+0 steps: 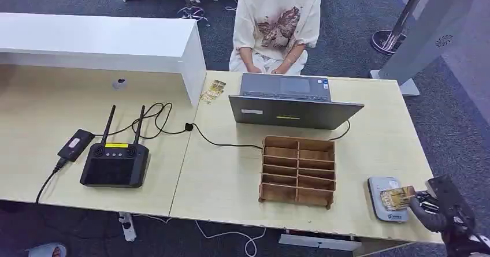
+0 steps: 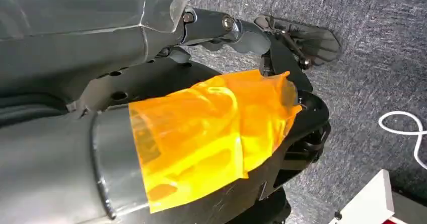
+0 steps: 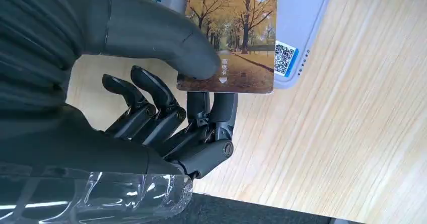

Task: Pass the card to the sensor for recognition and then transmit it.

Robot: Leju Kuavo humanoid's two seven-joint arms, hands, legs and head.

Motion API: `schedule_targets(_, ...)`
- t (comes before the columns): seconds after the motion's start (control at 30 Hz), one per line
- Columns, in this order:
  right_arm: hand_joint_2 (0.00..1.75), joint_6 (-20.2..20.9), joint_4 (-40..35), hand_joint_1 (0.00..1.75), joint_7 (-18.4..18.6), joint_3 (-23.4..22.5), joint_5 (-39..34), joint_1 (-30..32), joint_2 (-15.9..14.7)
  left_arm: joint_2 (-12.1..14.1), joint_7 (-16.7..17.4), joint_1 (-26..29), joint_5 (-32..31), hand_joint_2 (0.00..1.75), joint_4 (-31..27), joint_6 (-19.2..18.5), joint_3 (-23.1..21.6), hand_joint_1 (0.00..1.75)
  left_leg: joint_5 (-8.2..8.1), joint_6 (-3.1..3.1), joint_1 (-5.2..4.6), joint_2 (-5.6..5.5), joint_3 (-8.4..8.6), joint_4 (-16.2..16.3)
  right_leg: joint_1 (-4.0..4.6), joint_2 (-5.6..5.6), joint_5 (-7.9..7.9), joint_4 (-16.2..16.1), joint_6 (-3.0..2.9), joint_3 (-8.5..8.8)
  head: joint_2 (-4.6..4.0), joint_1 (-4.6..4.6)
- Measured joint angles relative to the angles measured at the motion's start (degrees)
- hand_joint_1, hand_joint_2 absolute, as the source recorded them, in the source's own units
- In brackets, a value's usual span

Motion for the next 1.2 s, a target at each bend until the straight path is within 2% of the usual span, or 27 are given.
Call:
schedule_targets(0.4,1.75,-2.71,0.96,1.75,-1.18,0.94,3.41,-0.56,0.70,-0.07,0.04,0.00,0.13,0.00,0.00,0.20,-0.02,0.00,0.00,0.00,0.00,0.00,0.00,0.00,0.00,0.00,0.00,0.00,0.00,0.00,0.00,0.00)
schedule_targets(0.5,1.75,-3.19,0.98,1.75,-1.51,0.96,4.07,-0.53,0.92,-0.07,-0.88,0.00,0.11,0.00,0.00,-0.07,-0.02,0.00,0.00,-0.01,0.00,0.00,0.00,0.00,0.00,0.01,0.00,0.00,0.00,0.00,0.00,0.00)
schedule_targets(0.73,1.75,-3.57,0.79,1.75,-1.84,0.96,6.65,-0.46,1.92,-0.07,-1.73,0.01,0.00,0.00,0.00,-0.22,-0.04,0.00,0.00,-0.01,0.00,0.00,0.01,0.00,0.00,0.01,0.00,0.00,0.00,0.00,0.00,0.00)
schedule_targets(1.2,1.75,-3.21,0.50,1.75,-2.23,0.75,6.54,-0.48,2.54,-0.04,-1.14,0.01,-0.55,0.00,0.00,-0.09,-0.17,0.00,0.00,-0.01,0.00,0.00,0.01,0.00,0.00,0.01,0.00,0.00,0.00,0.00,0.00,0.00)
